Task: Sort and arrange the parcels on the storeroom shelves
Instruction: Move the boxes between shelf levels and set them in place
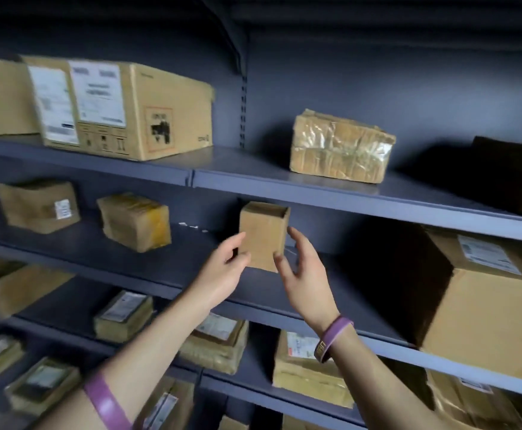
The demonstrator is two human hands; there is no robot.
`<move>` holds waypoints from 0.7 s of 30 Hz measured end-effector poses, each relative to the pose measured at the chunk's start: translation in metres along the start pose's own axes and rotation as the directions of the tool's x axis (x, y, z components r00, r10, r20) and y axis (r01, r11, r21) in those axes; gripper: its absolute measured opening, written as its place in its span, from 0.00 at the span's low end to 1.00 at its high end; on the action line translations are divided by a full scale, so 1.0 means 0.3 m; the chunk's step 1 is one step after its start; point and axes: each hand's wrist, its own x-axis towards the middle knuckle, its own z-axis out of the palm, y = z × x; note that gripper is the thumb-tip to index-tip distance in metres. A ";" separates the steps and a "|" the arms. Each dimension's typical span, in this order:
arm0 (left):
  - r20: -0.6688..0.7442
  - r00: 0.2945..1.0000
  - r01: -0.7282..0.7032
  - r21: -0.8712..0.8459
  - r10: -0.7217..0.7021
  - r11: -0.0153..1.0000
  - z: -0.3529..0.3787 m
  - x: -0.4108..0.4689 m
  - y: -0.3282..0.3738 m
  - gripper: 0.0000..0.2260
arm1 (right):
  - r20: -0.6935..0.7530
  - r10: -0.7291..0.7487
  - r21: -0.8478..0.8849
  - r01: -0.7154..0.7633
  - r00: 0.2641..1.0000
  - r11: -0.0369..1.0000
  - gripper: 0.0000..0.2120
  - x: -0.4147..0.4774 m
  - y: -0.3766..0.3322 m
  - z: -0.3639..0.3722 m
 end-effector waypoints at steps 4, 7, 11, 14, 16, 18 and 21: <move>-0.198 0.977 0.090 0.027 -0.083 0.996 -0.271 -0.024 -0.082 0.19 | 0.147 -0.088 0.081 0.077 0.985 0.994 0.25 0.076 -0.110 0.261; -0.328 0.936 0.153 0.067 -0.123 0.986 -0.468 -0.033 -0.149 0.19 | 0.255 -0.130 0.156 0.092 0.958 0.983 0.26 0.113 -0.191 0.469; -0.474 0.862 0.243 0.073 -0.181 0.967 -0.741 -0.018 -0.228 0.19 | 0.368 -0.213 0.250 0.124 0.905 0.960 0.25 0.180 -0.286 0.751; -0.552 0.811 0.264 0.049 -0.194 0.963 -0.934 0.016 -0.284 0.20 | 0.437 -0.255 0.312 0.120 0.862 0.942 0.25 0.249 -0.347 0.970; -0.591 0.778 0.271 0.009 -0.213 0.963 -1.052 0.052 -0.310 0.21 | 0.483 -0.273 0.334 0.114 0.832 0.936 0.27 0.304 -0.385 1.114; -0.621 0.748 0.272 -0.034 -0.234 0.962 -1.165 0.098 -0.330 0.21 | 0.506 -0.278 0.351 0.100 0.816 0.931 0.27 0.368 -0.418 1.254; -0.672 0.699 0.279 -0.058 -0.244 0.958 -1.323 0.160 -0.372 0.19 | 0.545 -0.271 0.376 0.059 0.793 0.925 0.27 0.451 -0.478 1.438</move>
